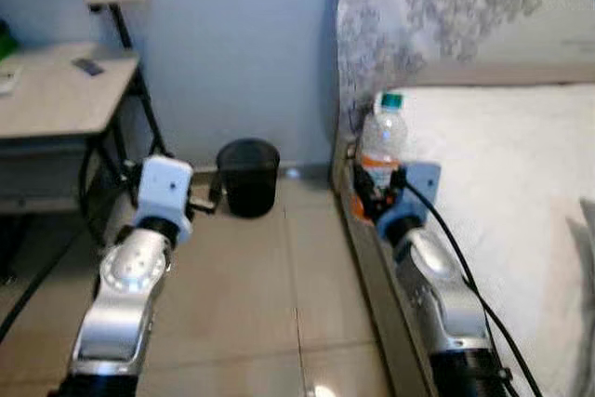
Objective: Clean up the room
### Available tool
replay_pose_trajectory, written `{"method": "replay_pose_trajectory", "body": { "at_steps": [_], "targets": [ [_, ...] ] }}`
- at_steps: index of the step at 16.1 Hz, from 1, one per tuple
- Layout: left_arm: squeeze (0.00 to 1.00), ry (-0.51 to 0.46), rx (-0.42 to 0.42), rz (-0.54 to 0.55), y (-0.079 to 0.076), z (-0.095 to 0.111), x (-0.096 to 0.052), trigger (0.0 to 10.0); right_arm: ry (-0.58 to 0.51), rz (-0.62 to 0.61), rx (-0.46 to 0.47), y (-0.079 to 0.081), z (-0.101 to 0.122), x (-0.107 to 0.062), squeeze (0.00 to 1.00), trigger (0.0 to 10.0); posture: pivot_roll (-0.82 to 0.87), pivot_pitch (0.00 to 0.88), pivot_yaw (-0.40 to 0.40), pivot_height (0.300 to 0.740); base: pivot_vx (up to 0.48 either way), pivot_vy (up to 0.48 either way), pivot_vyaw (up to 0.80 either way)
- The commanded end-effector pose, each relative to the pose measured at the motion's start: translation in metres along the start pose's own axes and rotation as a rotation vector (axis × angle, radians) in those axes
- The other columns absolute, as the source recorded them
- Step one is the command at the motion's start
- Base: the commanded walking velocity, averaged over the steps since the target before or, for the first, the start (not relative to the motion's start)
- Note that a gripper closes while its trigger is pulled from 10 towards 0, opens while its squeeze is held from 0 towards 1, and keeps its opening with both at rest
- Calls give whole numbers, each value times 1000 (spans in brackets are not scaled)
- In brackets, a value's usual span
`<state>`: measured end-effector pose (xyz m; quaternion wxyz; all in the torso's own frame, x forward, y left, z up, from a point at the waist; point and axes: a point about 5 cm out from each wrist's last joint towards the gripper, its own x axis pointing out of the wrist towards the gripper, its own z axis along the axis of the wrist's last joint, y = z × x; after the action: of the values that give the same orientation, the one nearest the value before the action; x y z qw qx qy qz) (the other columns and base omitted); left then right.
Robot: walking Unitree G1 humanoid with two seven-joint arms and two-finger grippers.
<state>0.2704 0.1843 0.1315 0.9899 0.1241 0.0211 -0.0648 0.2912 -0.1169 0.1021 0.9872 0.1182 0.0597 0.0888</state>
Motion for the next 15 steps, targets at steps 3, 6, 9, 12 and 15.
{"method": "replay_pose_trajectory", "body": {
  "at_steps": [3,6,9,12,15],
  "targets": [
    [27,8,-17,-34,-4,-3,-1,10000,-5,-41,-39,-13,-1,-4,0,10000,94,0,17,740,377,0,0],
    [27,18,-8,-51,-6,-4,0,10000,3,-34,-46,-13,-2,-4,0,10000,98,0,11,740,371,0,0],
    [31,18,-7,-55,-8,-6,-2,10000,23,-17,-59,-13,-6,-4,0,10000,101,0,2,740,369,0,0],
    [31,17,-9,-53,-8,-6,-3,10000,46,14,-70,-9,-10,-4,0,10000,101,0,0,740,369,0,267],
    [35,17,-7,-60,-9,-7,-3,10000,52,8,-56,-9,-12,-5,0,10000,100,0,3,740,368,0,800]
  ]
}}
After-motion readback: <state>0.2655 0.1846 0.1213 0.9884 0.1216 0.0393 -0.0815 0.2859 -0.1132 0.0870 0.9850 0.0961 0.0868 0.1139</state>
